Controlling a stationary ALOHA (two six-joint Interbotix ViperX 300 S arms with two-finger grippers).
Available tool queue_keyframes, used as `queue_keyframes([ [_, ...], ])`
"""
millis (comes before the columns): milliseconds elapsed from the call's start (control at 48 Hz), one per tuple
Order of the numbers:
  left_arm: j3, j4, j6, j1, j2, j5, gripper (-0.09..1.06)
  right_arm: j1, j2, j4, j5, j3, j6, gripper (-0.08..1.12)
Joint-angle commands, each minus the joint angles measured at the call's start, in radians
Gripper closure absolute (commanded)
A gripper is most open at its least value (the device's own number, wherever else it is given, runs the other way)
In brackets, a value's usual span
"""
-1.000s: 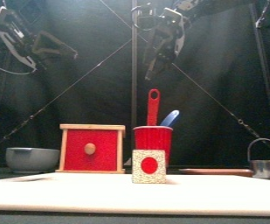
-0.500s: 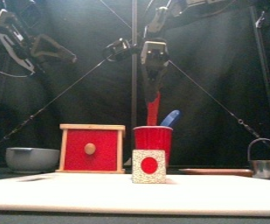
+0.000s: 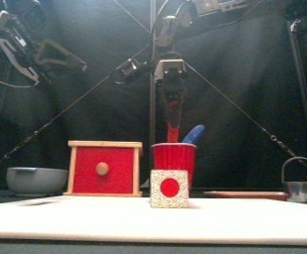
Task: Cut the sushi into 4 pieces with the knife
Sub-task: Pick up the knife at its handle with right hand
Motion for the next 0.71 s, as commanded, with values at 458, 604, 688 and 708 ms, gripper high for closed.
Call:
queue_keyframes([
  [458, -0.009, -0.002, 0.0, 0.003, 0.002, -0.009, 0.96, -0.018, -0.021, -0.008, 0.006, -0.049, -0.021, 0.7],
  [604, -0.009, 0.0, 0.0, 0.002, 0.002, -0.009, 0.95, -0.029, -0.035, -0.005, 0.023, -0.086, -0.023, 0.82],
  [688, -0.009, -0.002, 0.0, 0.003, 0.002, -0.009, 0.95, -0.029, -0.054, -0.005, 0.046, -0.115, -0.023, 0.87],
  [708, -0.009, -0.002, 0.0, 0.002, 0.002, -0.009, 0.95, -0.031, -0.063, -0.006, 0.057, -0.124, -0.023, 0.89],
])
